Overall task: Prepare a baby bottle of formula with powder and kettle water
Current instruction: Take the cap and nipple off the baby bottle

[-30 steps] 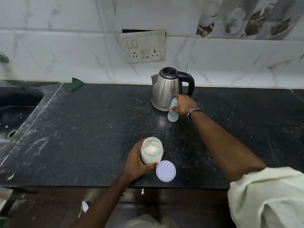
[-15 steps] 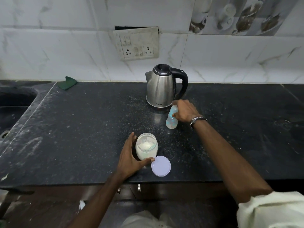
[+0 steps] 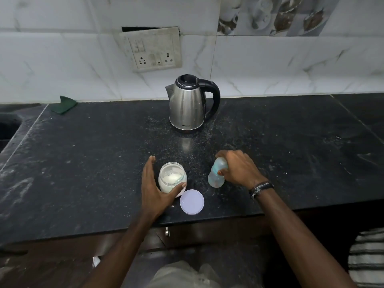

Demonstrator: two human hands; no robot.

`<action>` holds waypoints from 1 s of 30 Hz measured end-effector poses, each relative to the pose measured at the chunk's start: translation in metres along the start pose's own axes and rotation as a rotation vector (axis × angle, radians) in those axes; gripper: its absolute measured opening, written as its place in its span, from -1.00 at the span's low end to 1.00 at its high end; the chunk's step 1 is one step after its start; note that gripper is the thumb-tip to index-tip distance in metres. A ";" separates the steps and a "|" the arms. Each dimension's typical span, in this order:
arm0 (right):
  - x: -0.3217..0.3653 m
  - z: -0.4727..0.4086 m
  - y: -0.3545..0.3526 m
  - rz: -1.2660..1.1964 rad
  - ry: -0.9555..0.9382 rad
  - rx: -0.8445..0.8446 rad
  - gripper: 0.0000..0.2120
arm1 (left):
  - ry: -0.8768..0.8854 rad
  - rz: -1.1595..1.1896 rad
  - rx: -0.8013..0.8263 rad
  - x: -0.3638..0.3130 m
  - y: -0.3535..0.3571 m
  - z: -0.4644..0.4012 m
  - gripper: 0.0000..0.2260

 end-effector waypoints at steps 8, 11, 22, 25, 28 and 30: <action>-0.006 0.020 0.005 0.031 0.007 -0.012 -0.55 | 0.537 -0.034 0.034 -0.074 0.041 0.017 -0.10; -0.004 0.020 0.004 0.030 0.012 -0.019 -0.54 | 0.510 0.035 0.172 -0.075 0.074 0.026 -0.12; 0.001 0.019 0.001 0.018 -0.008 0.005 -0.57 | -0.082 0.188 0.378 -0.023 0.147 0.008 -0.48; 0.000 0.019 0.000 0.005 -0.011 -0.010 -0.63 | -0.090 0.184 0.359 -0.019 0.152 0.005 -0.63; 0.000 0.018 0.001 0.007 -0.017 -0.018 -0.62 | -0.126 0.224 0.369 -0.010 0.154 0.003 -0.65; 0.000 0.019 -0.001 0.013 -0.022 -0.024 -0.61 | -0.130 0.258 0.384 -0.008 0.154 0.003 -0.65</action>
Point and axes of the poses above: each hand's wrist, its own z-axis away from the middle knuckle, its own y-axis out of the palm, x = y × z, the point moved 7 cm from there along -z, towards the middle knuckle, and after that the axes turned 9 degrees about z, right-handed, at the moved point
